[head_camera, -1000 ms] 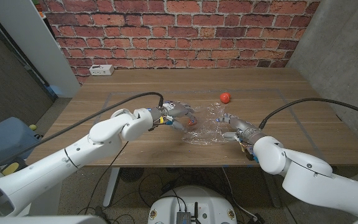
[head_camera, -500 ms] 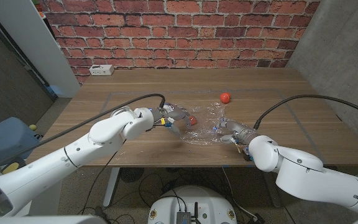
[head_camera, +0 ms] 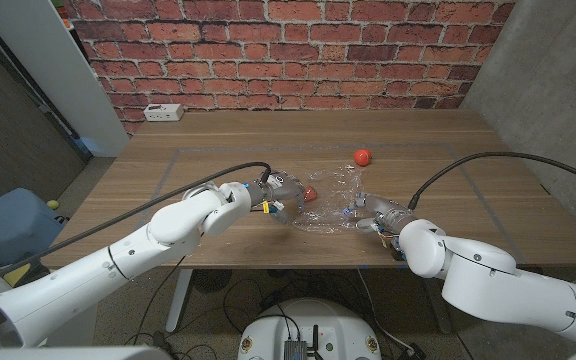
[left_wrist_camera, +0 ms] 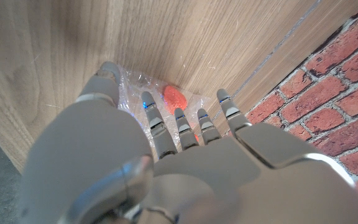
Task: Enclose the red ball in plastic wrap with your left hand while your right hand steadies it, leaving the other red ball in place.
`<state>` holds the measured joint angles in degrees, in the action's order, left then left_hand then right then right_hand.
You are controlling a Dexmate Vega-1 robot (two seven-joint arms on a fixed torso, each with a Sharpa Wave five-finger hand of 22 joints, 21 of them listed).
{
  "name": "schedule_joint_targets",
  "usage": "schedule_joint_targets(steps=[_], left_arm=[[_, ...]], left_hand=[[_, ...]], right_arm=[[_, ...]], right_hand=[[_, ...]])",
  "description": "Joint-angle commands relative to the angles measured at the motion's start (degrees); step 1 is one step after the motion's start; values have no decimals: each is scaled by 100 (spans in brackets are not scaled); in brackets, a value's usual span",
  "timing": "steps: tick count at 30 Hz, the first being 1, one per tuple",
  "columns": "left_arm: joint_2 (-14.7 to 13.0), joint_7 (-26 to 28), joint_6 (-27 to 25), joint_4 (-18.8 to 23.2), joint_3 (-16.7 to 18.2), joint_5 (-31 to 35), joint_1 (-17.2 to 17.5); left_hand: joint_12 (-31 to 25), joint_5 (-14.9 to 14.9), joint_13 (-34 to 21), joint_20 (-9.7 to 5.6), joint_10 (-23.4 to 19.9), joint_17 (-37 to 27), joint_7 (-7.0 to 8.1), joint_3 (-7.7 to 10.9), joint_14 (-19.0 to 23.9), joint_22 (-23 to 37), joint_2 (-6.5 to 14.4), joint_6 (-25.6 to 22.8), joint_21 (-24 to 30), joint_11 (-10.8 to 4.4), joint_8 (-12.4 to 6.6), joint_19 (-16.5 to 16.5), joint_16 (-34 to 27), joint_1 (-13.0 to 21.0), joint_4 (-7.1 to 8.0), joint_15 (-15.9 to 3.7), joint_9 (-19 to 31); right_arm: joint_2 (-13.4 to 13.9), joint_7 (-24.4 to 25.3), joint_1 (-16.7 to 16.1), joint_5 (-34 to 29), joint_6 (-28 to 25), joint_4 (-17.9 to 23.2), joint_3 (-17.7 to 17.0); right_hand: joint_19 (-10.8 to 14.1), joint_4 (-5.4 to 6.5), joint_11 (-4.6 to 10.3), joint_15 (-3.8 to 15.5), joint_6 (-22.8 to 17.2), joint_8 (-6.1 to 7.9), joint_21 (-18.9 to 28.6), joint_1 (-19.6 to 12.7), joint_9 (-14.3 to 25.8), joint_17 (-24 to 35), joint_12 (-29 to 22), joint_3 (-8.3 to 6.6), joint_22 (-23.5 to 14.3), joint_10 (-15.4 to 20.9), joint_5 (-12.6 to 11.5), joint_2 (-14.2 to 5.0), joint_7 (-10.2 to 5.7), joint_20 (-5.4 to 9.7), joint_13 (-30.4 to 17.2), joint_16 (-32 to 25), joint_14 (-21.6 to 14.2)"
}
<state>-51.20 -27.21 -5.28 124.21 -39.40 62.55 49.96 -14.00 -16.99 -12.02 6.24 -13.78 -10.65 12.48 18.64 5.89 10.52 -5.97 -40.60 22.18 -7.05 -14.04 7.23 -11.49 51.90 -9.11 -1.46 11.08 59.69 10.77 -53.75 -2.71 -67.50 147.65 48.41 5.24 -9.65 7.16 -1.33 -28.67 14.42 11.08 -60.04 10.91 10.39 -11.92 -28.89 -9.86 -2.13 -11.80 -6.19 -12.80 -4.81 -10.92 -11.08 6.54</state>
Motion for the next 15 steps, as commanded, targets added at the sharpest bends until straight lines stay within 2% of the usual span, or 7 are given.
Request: schedule_joint_targets(steps=[1, 8, 12, 15], left_arm=[[91, 527, 363, -235, -96, 165, 132], [141, 753, 469, -367, -162, 304, 147], [153, 1221, 493, -526, -191, 490, 203], [172, 1769, 514, -719, -195, 559, 262]], left_hand=[[-35, -62, -8, -10, -89, 0, 7, 23, 78, 22, 15, -205, -15, -18, -69, 87, -57, 114, -14, -35, 20], [-32, -63, -4, -24, -100, 2, 16, 20, 81, 22, 10, -166, -20, -29, -24, 109, -46, 170, -23, -51, 10], [-100, -56, 1, -85, -323, 5, 7, 31, 252, 21, 68, -312, 3, -62, -18, 253, -86, 306, -19, -182, 2], [-183, -13, 1, -152, -624, 4, 6, 20, 495, 23, 141, -664, 29, -93, -73, 441, -136, 466, -4, -339, 6]], right_arm=[[75, 199, -48, 191, 107, 8, -83], [113, 236, -62, 247, 213, -10, -114], [108, 254, -62, 265, 216, -16, -132], [125, 249, -64, 284, 281, -33, -149]], right_hand=[[49, 14, 8, 24, -70, -22, 57, 20, 1, 10, -9, 47, -19, 23, 40, 52, 17, -14, -5, -52, -32], [58, 25, 5, 20, -84, -43, 57, 34, -4, 12, -6, 72, -20, 33, 46, 59, 16, -16, -5, -52, -38], [59, 30, 8, 26, -90, -53, 57, 39, -6, 13, -5, 82, -20, 40, 49, 60, 16, -17, -5, -57, -54], [67, 35, 2, 26, -101, -59, 59, 44, -8, 14, -10, 91, -20, 59, 50, 58, 16, -14, -5, -60, -62]])
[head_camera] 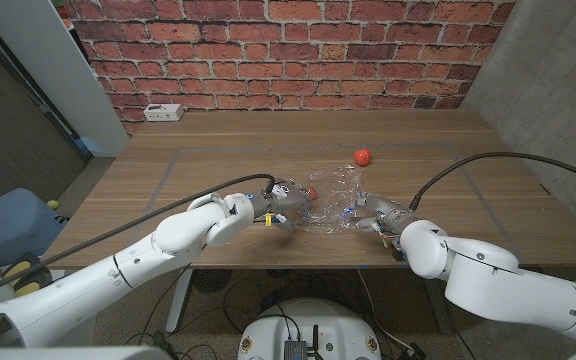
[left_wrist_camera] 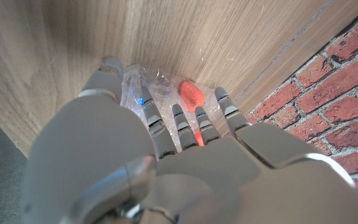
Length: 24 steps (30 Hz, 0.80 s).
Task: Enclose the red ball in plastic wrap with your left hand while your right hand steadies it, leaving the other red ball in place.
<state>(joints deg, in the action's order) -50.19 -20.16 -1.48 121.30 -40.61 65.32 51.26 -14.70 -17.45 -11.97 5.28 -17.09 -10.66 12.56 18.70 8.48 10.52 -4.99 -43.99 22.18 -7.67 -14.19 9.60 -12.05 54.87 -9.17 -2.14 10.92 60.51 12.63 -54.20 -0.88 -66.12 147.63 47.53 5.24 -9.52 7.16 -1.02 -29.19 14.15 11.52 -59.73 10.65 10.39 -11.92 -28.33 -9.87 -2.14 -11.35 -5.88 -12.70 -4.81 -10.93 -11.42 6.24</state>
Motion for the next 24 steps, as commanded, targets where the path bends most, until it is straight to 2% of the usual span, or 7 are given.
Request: schedule_joint_targets(steps=[1, 6, 11, 16, 18, 21, 24], left_arm=[[81, 1234, 139, -498, -82, 313, 139], [160, 1754, 143, -791, -141, 341, 128], [266, 2164, 110, -1047, -229, 327, 106], [335, 2149, 145, -1141, -268, 70, 23], [351, 2072, 135, -1107, -227, -142, 19], [384, 1642, 94, -982, -135, -592, -30], [428, 1164, 50, -872, -46, -1070, -127]], left_hand=[[-131, 51, -5, -84, -376, 6, 2, 6, 318, 25, 59, -457, 37, -39, -82, 264, -92, 226, 1, -331, 26], [-223, 150, -12, -154, -783, -10, -73, -24, 620, 34, 221, -1134, 65, -63, -234, 474, -146, 415, 40, -474, 36], [-336, 322, -7, -207, -1277, -11, -335, -4, 968, 40, 575, -1881, 97, -97, -418, 668, -213, 590, 70, -682, 58], [-349, 431, -5, -212, -1403, -53, -495, 2, 1040, 45, 886, -1996, 108, -95, -403, 723, -245, 529, 190, -706, 56], [-322, 489, -5, -243, -1391, -50, -711, 51, 1041, 48, 1034, -1975, 103, -45, -376, 719, -218, 553, 193, -709, 74], [-173, 585, -9, -218, -1138, -43, -1007, 147, 853, 52, 1214, -1882, 67, 53, -409, 646, -77, 557, 182, -533, 223], [-37, 653, -29, -128, -886, -73, -1100, 269, 620, 58, 1427, -1745, -7, 126, -475, 466, 22, 533, 207, -308, 386]], right_arm=[[33, 64, -14, 101, 140, -38, -59], [15, 55, 5, 113, 153, -62, -65], [-7, 32, 55, 115, 98, -72, -37], [-51, -2, 140, 129, -24, -97, 3], [-53, 29, 114, 162, -26, -105, -39], [-50, 168, -9, 202, 51, -119, -159], [-44, 383, -215, 229, 224, -144, -328]], right_hand=[[71, 24, 8, -2, -54, -34, 16, 15, 18, 14, -8, 38, -20, 59, 5, 26, 6, -12, -4, -24, -30], [80, 32, -6, -3, -78, -49, 17, 24, 16, 16, -12, 56, -20, 85, 7, 20, 6, -16, -4, -28, -46], [98, 37, -12, 9, -103, -60, 22, 29, 14, 17, -15, 69, -21, 109, 7, 11, 7, -18, -4, -33, -64], [103, 41, -13, 14, -129, -72, 21, 30, 13, 18, -14, 81, -22, 124, 6, 0, 7, -12, -4, -35, -76], [106, 42, -10, 17, -137, -76, 21, 30, 12, 18, -13, 85, -22, 128, 6, -4, 7, -8, -4, -35, -78], [108, 43, -18, 19, -118, -98, 21, 31, 10, 19, -7, 93, -22, 124, 6, -9, 8, -3, -4, -35, -81], [113, 67, -63, 31, 1, -179, 20, 64, 5, 25, 2, 126, -24, 123, 9, -20, 22, 5, -5, -39, -96]])
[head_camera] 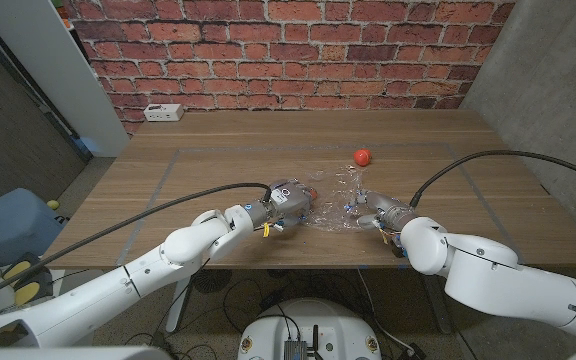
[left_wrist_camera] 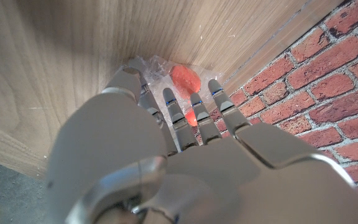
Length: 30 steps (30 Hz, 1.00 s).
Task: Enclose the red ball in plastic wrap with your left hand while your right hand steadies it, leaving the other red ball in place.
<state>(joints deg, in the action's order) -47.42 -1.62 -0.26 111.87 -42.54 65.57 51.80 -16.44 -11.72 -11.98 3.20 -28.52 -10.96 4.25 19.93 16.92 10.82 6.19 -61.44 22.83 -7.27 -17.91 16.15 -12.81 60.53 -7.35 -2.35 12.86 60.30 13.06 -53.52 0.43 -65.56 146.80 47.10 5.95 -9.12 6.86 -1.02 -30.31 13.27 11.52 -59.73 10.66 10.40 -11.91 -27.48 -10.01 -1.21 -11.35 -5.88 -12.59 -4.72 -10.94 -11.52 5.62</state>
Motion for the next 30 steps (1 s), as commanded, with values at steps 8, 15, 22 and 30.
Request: schedule_joint_targets(steps=[8, 15, 22, 30], left_arm=[[258, -1839, -186, 273, 303, -2233, -614], [399, -2783, -281, 87, 241, -3161, -1191], [432, -2832, -333, -34, 102, -3283, -1520], [562, -2436, -376, -344, -2, -3235, -1747]], left_hand=[[280, 106, -127, 238, 573, -190, -529, 533, -626, 55, 530, 458, -222, 270, -380, -602, 124, -144, 194, -4, 679], [283, 47, -180, 344, 585, -206, -895, 859, -684, 75, 432, 467, -271, 419, -755, -782, 110, -82, 72, 50, 1066], [253, -45, -202, 341, 500, -185, -1025, 1021, -683, 85, 352, 324, -279, 434, -1053, -851, 109, -90, -51, 63, 1317], [239, -81, -210, 342, 449, -173, -1044, 1083, -626, 87, 301, 274, -260, 417, -1190, -825, 92, -114, -102, 24, 1438]], right_arm=[[-177, 2063, -1710, -159, 1899, -539, -1116], [-445, 2832, -2299, -626, 3020, -1000, -1431], [-720, 3013, -2639, -707, 3869, -1370, -1782], [-1017, 3059, -2862, -850, 4648, -1735, -2072]], right_hand=[[63, 283, -95, 105, 785, -346, 18, 515, 14, 67, 31, 319, -18, 46, 25, -151, 41, 47, -17, -90, -179], [65, 379, -123, 137, 988, -347, 16, 725, 17, 87, 54, 439, -18, -1, 24, -184, 88, 14, -20, -121, -257], [72, 418, -173, 123, 1202, -359, 15, 885, 16, 95, 65, 543, -18, -39, 35, -158, 193, -7, -22, -124, -283], [69, 603, -289, 31, 1444, -327, 7, 1439, 12, 123, 72, 865, -20, -100, 114, 31, 331, -87, -29, -102, -246]])
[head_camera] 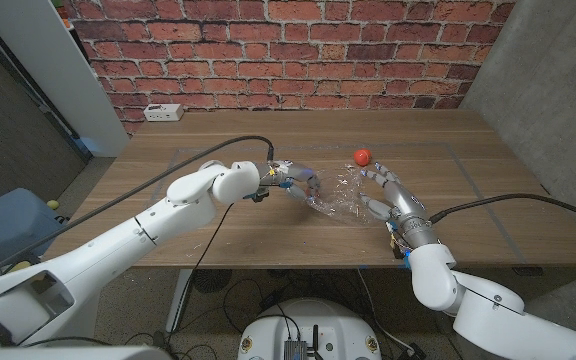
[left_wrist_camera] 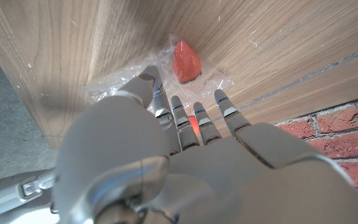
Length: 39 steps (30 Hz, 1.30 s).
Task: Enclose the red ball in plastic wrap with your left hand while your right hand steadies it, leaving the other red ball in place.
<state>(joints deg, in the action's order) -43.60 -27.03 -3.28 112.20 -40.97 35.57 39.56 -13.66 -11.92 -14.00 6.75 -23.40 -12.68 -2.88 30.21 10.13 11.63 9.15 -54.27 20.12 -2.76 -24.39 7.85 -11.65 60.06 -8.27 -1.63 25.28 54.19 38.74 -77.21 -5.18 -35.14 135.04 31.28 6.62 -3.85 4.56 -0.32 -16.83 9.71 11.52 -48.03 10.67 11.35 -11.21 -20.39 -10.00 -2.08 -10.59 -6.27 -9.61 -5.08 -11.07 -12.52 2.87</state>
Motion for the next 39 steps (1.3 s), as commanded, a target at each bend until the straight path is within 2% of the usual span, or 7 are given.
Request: schedule_joint_targets(steps=[1, 4, 13, 20, 26, 34, 39], left_arm=[[198, 166, -87, -418, -170, -222, -541], [259, 381, -125, -548, -189, -191, -581], [434, 1049, -186, -885, -263, -86, -639], [661, 1574, -316, -1229, -320, -57, -703], [867, 1778, -436, -1607, -508, 39, -912], [1152, 2047, -330, -2269, -879, 217, -1263], [1391, 2297, -156, -2815, -1141, 347, -1516]], left_hand=[[-40, -65, -9, -16, -69, 1, -331, 61, 67, 6, 0, -441, 12, -31, -553, 6, -30, -70, -15, -54, 209], [-49, -78, -12, -10, -100, 6, -330, 89, 93, 6, -16, -425, 21, -83, -600, 16, -36, -84, -31, -61, 263], [-81, -101, -20, -5, -205, 12, -270, 158, 193, 8, -31, -355, 54, -101, -714, 69, -66, -147, -40, -95, 407], [-122, -121, -32, 3, -339, 20, -224, 222, 294, 11, -43, -300, 88, -145, -821, 123, -90, -215, -40, -145, 532], [-154, -140, -49, -30, -460, 24, -166, 279, 432, 14, -48, -225, 158, -178, -930, 261, -123, -336, -8, -194, 657], [-210, -135, -69, -70, -669, 63, -21, 285, 659, 8, -178, -240, 248, -352, -917, 452, -158, -520, -5, -279, 516], [-230, -117, -75, -101, -742, 72, 36, 269, 733, 5, -198, -245, 271, -355, -899, 504, -177, -550, -18, -337, 461]], right_arm=[[-440, 504, -510, -322, 1718, -612, -516], [-606, 612, -560, -439, 2017, -779, -577], [-807, 379, -683, -578, 2184, -853, -803], [-919, 146, -659, -642, 2233, -910, -904], [-971, -50, -621, -692, 2172, -911, -969], [-1027, -275, -543, -697, 2058, -906, -1046], [-1049, -417, -468, -651, 1979, -916, -1095]], right_hand=[[2, 89, -64, -37, 118, 27, 7, 301, 11, 30, 3, 173, -22, -20, 41, 75, 40, -48, -16, -3, 30], [1, 210, -85, -42, 187, 43, 7, 592, 13, 46, 2, 322, -24, -43, 73, 137, 67, -63, -19, -3, 37], [37, 306, -175, -40, 164, 82, 18, 853, 11, 55, -36, 454, -25, 38, 71, 189, 131, -61, -19, -14, 10], [87, 306, -191, -37, 149, 93, 35, 909, 8, 49, -62, 485, -25, 113, 61, 202, 147, -85, -19, -28, -42], [205, 259, -221, -22, 116, 111, 72, 910, 5, 29, -108, 494, -25, 259, 41, 209, 170, -88, -18, -41, -118], [252, 220, -219, -33, 106, 115, 83, 891, 3, 17, -115, 489, -26, 302, 32, 205, 180, -86, -18, -47, -164], [259, 201, -233, -36, 109, 114, 82, 883, 3, 11, -113, 486, -26, 310, 29, 203, 188, -85, -18, -44, -172]])
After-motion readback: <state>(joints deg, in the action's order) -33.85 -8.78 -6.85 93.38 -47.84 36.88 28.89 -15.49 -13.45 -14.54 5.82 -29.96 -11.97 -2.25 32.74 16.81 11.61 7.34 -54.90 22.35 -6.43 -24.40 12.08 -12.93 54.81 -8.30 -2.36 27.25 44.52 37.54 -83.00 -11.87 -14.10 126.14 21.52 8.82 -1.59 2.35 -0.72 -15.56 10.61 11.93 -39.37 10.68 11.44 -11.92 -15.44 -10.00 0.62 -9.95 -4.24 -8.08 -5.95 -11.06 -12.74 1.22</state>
